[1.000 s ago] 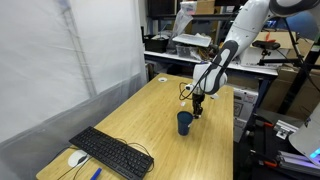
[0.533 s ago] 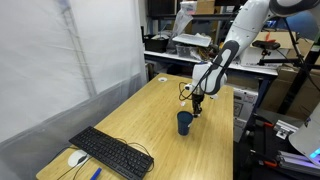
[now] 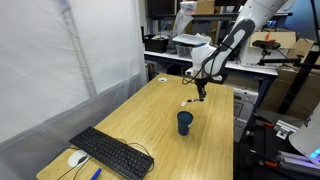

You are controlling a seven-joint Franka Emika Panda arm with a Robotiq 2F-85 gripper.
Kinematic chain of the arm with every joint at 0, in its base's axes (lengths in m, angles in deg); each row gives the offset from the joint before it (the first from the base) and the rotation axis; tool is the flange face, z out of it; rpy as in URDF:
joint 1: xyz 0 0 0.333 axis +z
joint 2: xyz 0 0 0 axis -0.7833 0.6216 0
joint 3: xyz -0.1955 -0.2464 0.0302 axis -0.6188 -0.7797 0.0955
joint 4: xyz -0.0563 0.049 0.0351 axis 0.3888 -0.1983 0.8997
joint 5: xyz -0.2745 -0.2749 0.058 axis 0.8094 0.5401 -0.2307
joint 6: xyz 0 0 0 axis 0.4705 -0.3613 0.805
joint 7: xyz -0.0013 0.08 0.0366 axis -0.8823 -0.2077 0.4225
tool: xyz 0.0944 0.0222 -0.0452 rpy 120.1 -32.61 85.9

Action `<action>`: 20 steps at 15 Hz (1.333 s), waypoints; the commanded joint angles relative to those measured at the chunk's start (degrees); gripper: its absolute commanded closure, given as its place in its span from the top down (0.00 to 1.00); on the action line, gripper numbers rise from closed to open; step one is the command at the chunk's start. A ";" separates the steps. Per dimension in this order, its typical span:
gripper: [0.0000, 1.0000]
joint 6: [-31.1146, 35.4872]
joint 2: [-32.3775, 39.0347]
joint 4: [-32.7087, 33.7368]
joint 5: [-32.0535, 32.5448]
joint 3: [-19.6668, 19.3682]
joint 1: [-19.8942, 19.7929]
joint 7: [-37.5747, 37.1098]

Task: Put the marker in the cup

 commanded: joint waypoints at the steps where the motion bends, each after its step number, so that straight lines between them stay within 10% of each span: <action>1: 0.05 -16.36 -7.01 0.52 4.36 -1.47 2.68 -1.51; 8: 0.05 -42.32 -10.70 8.34 6.82 3.19 8.50 3.26; 20: 0.05 -46.66 -1.81 17.00 7.63 6.18 11.26 15.99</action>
